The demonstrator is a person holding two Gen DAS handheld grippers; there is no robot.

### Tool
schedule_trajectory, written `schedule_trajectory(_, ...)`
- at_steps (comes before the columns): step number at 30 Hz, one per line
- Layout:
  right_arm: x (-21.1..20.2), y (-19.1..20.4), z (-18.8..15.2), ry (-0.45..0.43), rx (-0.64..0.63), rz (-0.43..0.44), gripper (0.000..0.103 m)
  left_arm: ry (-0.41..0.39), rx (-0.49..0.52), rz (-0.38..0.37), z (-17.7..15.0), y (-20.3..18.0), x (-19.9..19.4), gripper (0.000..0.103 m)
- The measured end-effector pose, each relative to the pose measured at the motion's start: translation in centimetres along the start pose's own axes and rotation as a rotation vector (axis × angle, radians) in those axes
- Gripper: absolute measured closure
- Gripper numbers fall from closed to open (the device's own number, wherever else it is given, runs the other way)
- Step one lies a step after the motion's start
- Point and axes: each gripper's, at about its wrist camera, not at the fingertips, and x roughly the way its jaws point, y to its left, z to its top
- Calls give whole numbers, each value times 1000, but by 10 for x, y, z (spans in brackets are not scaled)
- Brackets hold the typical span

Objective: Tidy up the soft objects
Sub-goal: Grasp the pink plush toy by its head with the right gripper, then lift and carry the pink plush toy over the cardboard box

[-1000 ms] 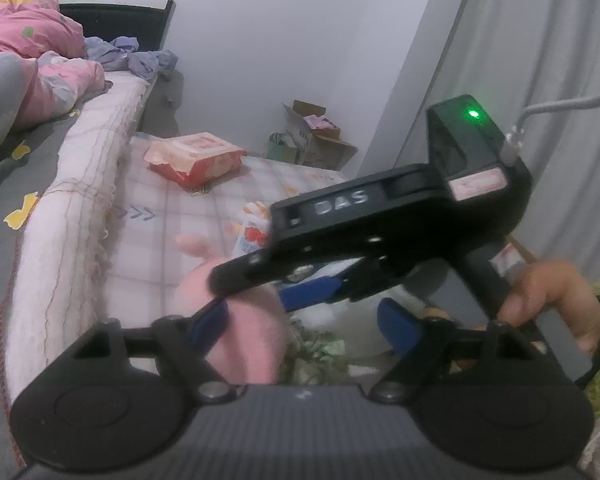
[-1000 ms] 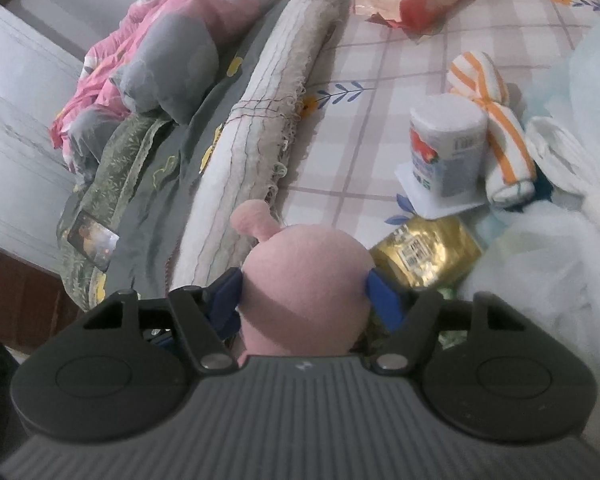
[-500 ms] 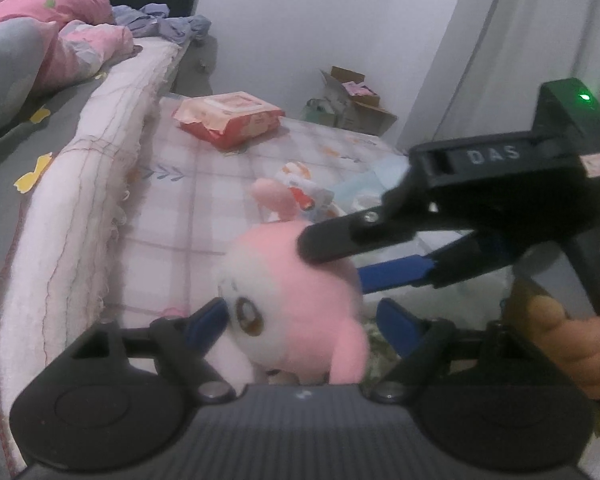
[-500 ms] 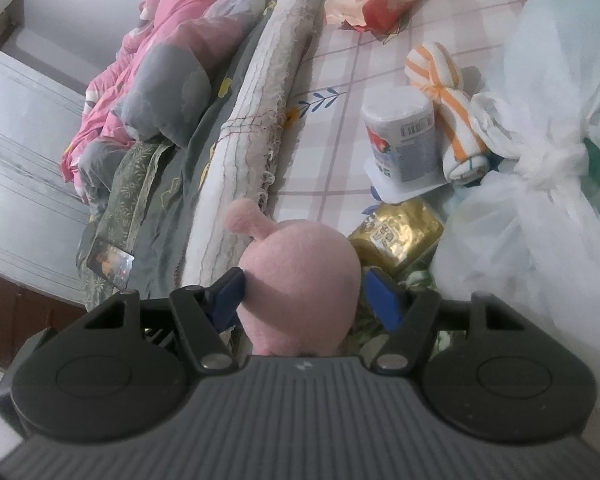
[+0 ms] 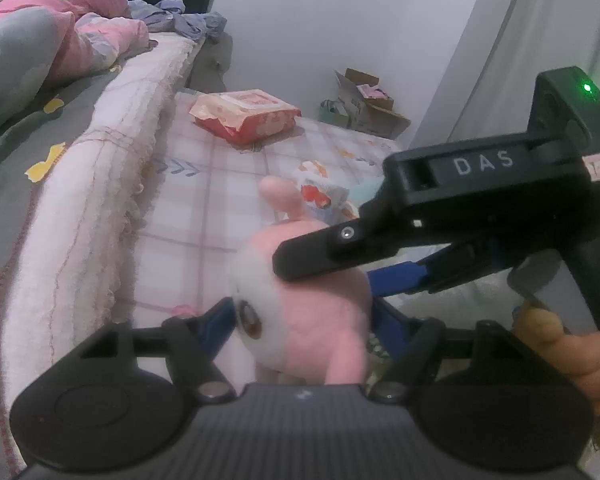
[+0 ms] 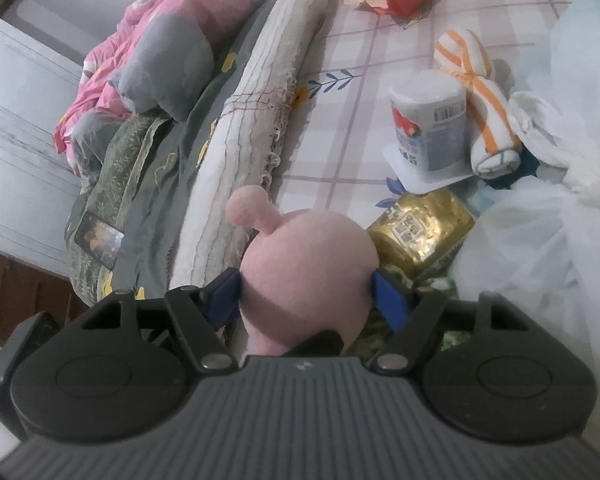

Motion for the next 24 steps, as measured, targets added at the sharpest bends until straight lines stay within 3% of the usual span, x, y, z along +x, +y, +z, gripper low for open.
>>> schedule_trajectory(13, -61, 25, -6, -129, -11, 117, 37, -140, 65, -13, 24, -28, -58, 29)
schedule_trajectory(19, -105, 21, -10, -228, 24, 182, 39, -191, 127, -73, 45, -56, -74, 30)
schedule_trajectory(24, -155, -6, -22, -331, 89, 195, 39, -189, 201, -162, 61, -101, -65, 30)
